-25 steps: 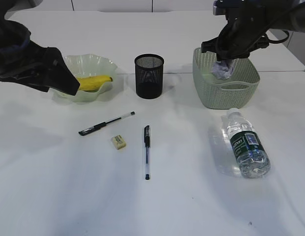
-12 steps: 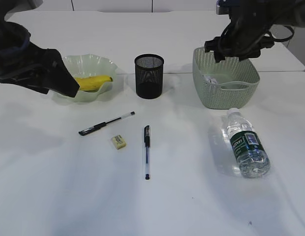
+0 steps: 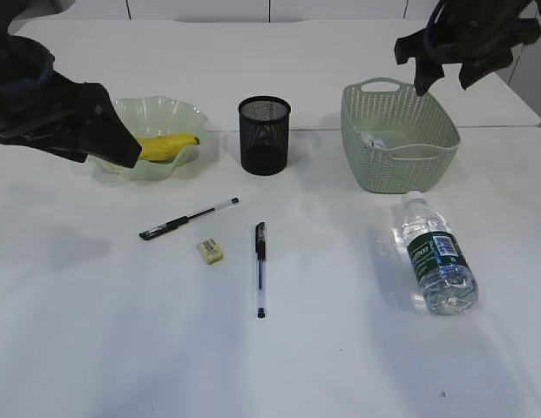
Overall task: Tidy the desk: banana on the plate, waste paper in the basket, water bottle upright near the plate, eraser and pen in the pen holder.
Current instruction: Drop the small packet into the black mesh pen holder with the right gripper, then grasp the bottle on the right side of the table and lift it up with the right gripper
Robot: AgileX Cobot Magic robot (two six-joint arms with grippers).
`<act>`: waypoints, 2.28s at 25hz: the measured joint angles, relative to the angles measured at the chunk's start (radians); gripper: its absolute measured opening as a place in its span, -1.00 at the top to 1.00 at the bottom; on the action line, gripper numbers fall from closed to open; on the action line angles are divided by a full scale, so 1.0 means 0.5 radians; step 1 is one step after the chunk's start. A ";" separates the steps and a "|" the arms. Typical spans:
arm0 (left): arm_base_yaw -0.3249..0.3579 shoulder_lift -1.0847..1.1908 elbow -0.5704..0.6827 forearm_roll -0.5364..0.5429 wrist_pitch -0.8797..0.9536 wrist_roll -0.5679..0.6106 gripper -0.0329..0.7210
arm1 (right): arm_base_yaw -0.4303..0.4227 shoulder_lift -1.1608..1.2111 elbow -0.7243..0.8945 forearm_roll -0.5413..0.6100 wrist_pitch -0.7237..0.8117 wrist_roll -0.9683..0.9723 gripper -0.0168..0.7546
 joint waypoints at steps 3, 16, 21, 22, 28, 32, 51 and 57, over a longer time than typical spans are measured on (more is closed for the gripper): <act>0.000 0.004 0.000 0.008 -0.002 -0.034 -0.47 | 0.000 -0.022 0.000 0.147 0.237 -0.122 -0.22; 0.218 0.028 0.342 0.116 -0.101 -0.188 -0.47 | 0.000 -0.157 0.164 0.286 0.398 -0.228 -0.21; 0.413 0.028 0.388 0.194 -0.096 -0.222 -0.47 | 0.000 -0.168 0.403 0.286 0.398 -0.231 -0.21; 0.426 0.028 0.388 0.218 -0.092 -0.235 -0.47 | 0.000 -0.168 0.429 0.282 0.398 -0.231 -0.21; 0.433 -0.006 0.392 0.342 -0.104 -0.295 -0.46 | 0.000 -0.175 0.481 0.267 0.362 -0.222 -0.21; 0.433 -0.006 0.392 0.429 -0.118 -0.358 -0.39 | 0.000 -0.173 0.481 0.223 0.258 -0.177 -0.27; 0.241 -0.124 0.392 0.661 -0.260 -0.573 -0.39 | 0.000 0.174 0.481 0.258 0.072 -0.103 -0.43; 0.241 -0.124 0.392 0.661 -0.260 -0.577 -0.56 | 0.000 0.265 0.481 0.258 0.043 -0.047 -0.43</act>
